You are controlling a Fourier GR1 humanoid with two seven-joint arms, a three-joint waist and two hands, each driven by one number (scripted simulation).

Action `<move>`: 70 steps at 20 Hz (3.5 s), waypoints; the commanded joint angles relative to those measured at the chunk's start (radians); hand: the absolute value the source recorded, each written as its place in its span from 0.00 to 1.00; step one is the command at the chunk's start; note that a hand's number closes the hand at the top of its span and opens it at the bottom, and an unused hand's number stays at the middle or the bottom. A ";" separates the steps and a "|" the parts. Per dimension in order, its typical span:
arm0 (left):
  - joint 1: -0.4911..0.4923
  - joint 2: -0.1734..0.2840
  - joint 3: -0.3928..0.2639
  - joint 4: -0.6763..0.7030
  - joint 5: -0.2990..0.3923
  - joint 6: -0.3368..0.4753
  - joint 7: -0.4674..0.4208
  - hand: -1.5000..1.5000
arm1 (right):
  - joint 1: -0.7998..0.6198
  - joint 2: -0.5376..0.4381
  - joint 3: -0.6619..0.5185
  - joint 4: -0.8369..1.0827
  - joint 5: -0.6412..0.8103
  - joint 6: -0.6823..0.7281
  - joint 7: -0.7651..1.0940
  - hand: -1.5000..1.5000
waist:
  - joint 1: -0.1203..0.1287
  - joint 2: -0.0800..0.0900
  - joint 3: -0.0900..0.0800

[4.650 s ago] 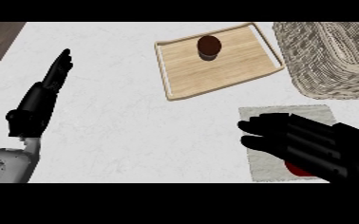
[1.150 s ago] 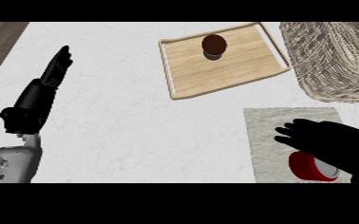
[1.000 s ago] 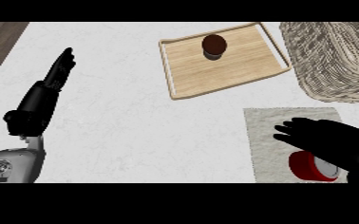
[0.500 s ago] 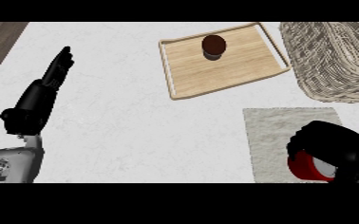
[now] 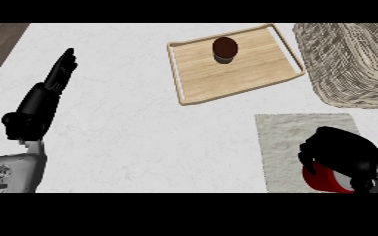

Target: Pick the can from the placemat and place it in the basket

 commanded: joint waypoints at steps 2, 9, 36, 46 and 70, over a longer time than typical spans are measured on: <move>0.015 0.010 0.005 -0.046 0.012 -0.022 0.019 0.50 | -0.013 -0.037 -0.151 0.206 -0.021 -0.171 -0.104 1.00 | 0.010 0.008 0.011; -0.002 -0.003 0.007 -0.032 0.013 -0.006 -0.006 0.50 | -0.119 -0.154 -0.559 0.529 -0.159 -0.212 -0.006 1.00 | 0.009 0.049 0.029; -0.082 -0.040 -0.068 -0.014 -0.029 -0.009 0.011 0.50 | -0.722 -0.437 -0.898 1.130 -0.654 0.161 -0.185 1.00 | 0.118 0.037 0.012; -0.092 -0.047 -0.068 0.031 -0.035 -0.009 -0.005 0.50 | -0.931 -0.396 -0.741 1.189 -0.634 0.240 -0.059 1.00 | 0.099 0.034 0.010; -0.084 -0.020 -0.030 0.002 -0.014 -0.029 0.021 0.50 | -1.017 -0.347 -0.332 1.300 -0.307 0.049 -0.261 0.00 | 0.081 0.034 0.011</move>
